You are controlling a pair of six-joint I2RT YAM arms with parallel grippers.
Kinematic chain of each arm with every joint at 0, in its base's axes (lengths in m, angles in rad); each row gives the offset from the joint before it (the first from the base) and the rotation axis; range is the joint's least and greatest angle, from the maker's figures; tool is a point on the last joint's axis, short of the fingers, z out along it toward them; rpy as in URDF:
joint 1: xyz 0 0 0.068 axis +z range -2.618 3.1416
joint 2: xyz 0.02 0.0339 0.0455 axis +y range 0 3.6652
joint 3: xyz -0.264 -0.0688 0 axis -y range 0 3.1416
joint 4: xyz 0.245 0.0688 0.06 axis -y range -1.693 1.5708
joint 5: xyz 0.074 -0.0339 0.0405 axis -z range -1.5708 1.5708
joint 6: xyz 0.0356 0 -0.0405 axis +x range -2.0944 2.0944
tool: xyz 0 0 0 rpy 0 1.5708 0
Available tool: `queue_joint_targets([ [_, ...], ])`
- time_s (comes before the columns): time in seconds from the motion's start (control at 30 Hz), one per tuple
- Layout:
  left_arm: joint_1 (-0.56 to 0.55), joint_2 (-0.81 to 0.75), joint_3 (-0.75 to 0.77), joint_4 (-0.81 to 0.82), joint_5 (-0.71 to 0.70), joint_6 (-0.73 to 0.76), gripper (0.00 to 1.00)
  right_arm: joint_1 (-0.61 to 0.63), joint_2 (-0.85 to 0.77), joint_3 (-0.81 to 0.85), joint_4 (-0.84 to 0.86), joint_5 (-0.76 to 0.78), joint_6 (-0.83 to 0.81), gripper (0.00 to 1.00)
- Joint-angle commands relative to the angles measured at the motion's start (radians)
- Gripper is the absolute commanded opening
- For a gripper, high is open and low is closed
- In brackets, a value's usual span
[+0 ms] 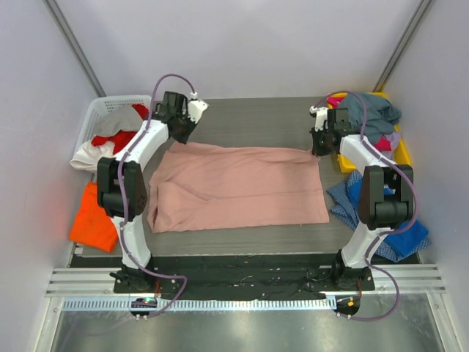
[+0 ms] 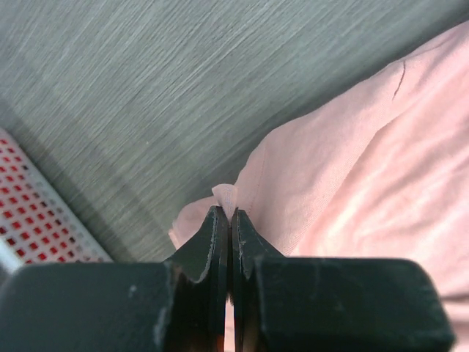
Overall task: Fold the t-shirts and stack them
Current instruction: Fold the other side of the tshirt into a rectangle
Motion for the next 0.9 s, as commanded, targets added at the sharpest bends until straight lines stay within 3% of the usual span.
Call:
queue_joint_targets([
  [0.0,0.004,-0.125,-0.036,0.004,0.016,0.013,0.0,-0.003,-0.089,-0.025,-0.003,-0.022,-0.022,0.01],
  [0.5,-0.004,-0.312,-0.249,-0.058,0.024,0.043,0.0,-0.003,-0.129,-0.157,-0.018,-0.022,-0.076,0.01],
  [0.87,-0.021,-0.361,-0.369,-0.093,-0.003,0.057,0.0,-0.002,-0.195,-0.204,-0.095,-0.006,-0.151,0.01],
])
